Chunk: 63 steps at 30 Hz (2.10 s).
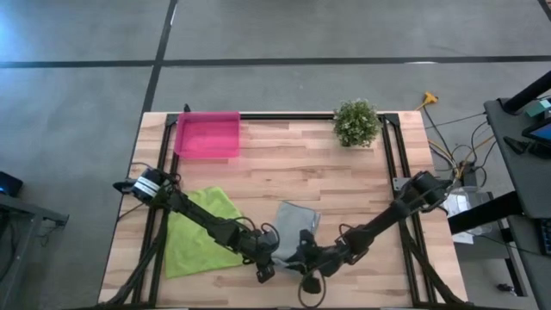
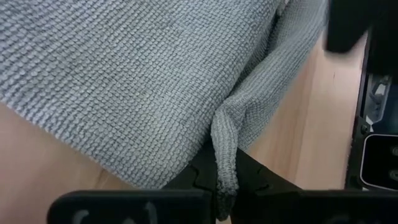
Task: Roll microfiber towels into tight, uniform cylinder then place into a basket
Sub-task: Roll the blue microfiber cloth
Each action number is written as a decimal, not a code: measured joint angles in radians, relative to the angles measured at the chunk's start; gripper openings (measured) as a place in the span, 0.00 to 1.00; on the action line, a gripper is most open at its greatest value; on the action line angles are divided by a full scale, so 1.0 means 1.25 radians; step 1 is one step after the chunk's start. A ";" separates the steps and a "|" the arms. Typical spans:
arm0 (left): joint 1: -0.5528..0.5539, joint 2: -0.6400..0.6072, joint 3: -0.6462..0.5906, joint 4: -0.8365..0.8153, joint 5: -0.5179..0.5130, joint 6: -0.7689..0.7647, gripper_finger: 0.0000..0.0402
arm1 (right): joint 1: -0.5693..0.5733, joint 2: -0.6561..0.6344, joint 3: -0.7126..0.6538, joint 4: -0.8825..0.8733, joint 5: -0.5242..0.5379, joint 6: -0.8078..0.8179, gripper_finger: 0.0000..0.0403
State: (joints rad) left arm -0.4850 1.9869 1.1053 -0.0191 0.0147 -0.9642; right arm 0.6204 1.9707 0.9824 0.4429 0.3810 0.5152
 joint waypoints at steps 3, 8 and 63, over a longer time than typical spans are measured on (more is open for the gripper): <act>0.002 0.000 0.002 0.002 0.015 -0.003 0.00 | -0.004 0.039 0.051 0.005 -0.024 -0.014 0.19; 0.009 0.000 0.000 0.010 0.049 -0.039 0.00 | -0.004 0.121 0.129 -0.012 -0.076 -0.059 0.19; 0.132 -0.006 -0.140 0.503 0.309 -0.528 0.00 | 0.095 -0.043 0.079 -0.349 0.055 -0.310 0.38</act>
State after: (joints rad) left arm -0.3200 1.9793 0.9306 0.6103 0.4009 -1.6240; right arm 0.7388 1.9172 1.0814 0.0062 0.4495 0.1274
